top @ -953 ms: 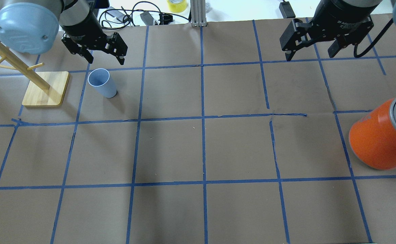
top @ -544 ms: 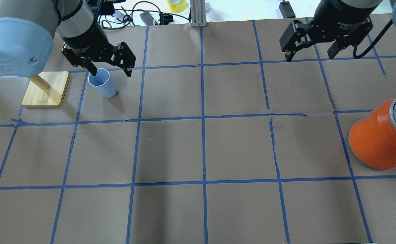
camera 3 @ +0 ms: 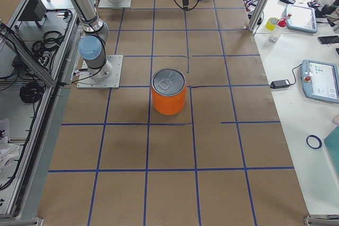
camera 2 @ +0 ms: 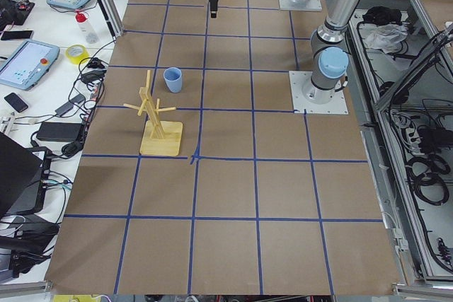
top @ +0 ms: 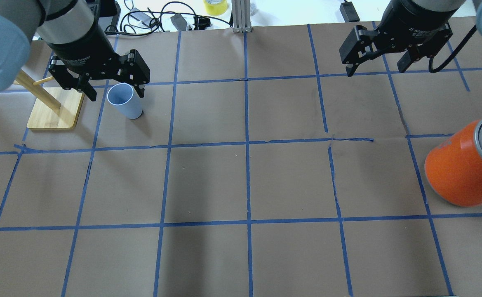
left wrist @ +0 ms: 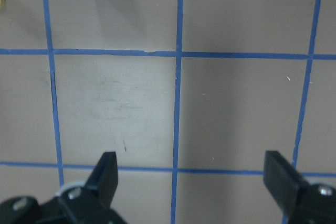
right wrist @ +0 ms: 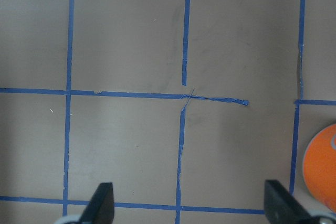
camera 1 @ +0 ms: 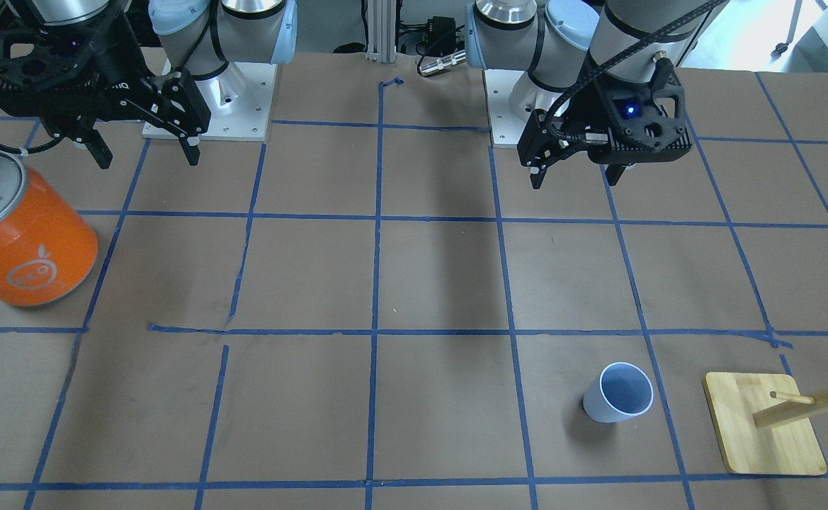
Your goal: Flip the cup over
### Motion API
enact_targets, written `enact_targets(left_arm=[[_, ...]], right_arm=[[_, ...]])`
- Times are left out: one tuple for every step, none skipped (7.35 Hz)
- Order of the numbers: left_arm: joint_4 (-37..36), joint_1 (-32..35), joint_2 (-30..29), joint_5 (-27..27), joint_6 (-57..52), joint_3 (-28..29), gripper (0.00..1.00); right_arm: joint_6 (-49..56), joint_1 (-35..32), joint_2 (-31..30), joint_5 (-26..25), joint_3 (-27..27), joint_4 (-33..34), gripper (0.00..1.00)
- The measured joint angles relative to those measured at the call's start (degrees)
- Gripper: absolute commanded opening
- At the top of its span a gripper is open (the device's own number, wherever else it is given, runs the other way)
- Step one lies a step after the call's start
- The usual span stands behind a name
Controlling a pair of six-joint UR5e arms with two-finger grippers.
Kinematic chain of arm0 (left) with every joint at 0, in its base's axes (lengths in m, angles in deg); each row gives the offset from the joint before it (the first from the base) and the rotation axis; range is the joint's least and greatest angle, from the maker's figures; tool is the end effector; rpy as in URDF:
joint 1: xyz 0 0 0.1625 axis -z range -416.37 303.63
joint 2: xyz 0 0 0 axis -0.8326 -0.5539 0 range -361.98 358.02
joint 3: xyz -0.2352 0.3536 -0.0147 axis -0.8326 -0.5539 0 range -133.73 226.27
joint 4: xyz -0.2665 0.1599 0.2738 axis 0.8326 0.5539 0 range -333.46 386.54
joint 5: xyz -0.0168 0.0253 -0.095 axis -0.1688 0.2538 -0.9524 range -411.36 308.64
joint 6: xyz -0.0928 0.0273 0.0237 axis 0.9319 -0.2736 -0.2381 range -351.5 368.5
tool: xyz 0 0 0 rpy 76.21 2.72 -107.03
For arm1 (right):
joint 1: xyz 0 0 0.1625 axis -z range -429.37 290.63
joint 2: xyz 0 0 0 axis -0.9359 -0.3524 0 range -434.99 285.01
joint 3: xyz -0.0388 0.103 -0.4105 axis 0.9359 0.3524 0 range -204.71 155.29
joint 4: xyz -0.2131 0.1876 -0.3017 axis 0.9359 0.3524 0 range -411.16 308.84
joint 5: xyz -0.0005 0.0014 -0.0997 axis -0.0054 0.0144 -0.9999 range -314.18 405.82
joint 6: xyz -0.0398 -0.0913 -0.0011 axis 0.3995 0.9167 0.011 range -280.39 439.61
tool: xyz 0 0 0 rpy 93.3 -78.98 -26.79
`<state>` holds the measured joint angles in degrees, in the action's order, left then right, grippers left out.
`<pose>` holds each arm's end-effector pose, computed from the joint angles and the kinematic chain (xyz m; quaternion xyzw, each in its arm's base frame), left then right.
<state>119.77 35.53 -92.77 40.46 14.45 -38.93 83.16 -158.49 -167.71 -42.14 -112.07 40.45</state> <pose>-0.1464 -0.4936 0.5167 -0.0355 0.9992 -0.0079 0.0154 0.1295 -0.4835 0.5369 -0.0243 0.9977 -0.0614 0.0154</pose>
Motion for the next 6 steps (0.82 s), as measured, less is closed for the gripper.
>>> enact_targets(left_arm=[[3.2, 0.1, -0.1, -0.3, 0.3, 2.4, 1.0], [4.5, 0.2, 0.1, -0.3, 0.3, 3.2, 1.0], [4.9, 0.2, 0.3, -0.4, 0.2, 3.4, 1.0], [4.4, 0.2, 0.2, -0.6, -0.1, 3.4, 1.0], [3.6, 0.2, 0.0, -0.7, -0.2, 3.4, 1.0], [3.2, 0.2, -0.2, -0.8, -0.2, 3.4, 1.0]], right_arm=[[0.0, 0.0, 0.0, 0.1, 0.0, 0.0, 1.0], [0.0, 0.0, 0.0, 0.1, 0.0, 0.0, 1.0], [0.0, 0.0, 0.0, 0.1, 0.0, 0.0, 1.0], [0.0, 0.0, 0.0, 0.2, 0.0, 0.0, 1.0], [0.0, 0.0, 0.0, 0.2, 0.0, 0.0, 1.0], [0.0, 0.0, 0.0, 0.1, 0.0, 0.0, 1.0]])
